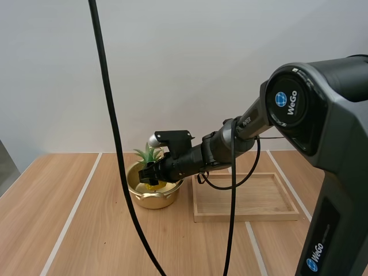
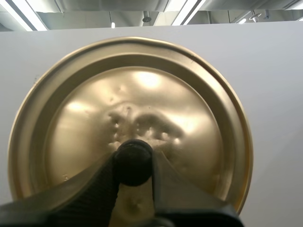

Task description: Open the pot, put the pineapple inside, and close it

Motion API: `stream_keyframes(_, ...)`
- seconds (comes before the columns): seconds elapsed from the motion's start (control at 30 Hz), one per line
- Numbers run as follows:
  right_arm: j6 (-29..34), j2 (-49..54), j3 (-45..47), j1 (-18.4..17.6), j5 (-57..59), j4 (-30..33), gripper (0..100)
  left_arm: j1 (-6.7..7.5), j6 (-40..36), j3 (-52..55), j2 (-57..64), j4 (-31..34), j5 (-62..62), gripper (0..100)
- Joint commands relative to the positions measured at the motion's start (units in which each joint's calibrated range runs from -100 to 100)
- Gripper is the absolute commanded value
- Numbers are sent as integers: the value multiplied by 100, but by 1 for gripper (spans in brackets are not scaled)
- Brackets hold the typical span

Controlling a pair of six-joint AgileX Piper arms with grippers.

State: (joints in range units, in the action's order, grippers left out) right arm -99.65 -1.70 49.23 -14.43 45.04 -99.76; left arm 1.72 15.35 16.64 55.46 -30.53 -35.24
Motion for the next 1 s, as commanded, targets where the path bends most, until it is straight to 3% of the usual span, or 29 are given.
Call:
stream_keyframes(0.0, -35, 32, -19, -4, -5, -24, 7, -9, -36, -35, 37, -10, 63, 0)
stream_keyframes(0.07, -35, 32, -19, -4, -5, -24, 43, -9, -36, -35, 37, -10, 45, 0)
stream_keyframes(0.13, -35, 32, -19, -4, -5, -24, 93, -9, -36, -35, 37, -10, 22, 0)
stream_keyframes(0.17, -35, 32, -19, -4, -5, -24, 100, -9, -36, -35, 37, -10, -4, 0)
stream_keyframes(0.37, -35, 32, -19, -4, -544, -24, 100, -9, -36, -35, 37, -10, -22, 0)
stream_keyframes(0.97, -35, 873, -19, -4, -556, -24, 100, -9, -36, -35, 37, -10, -36, 0)
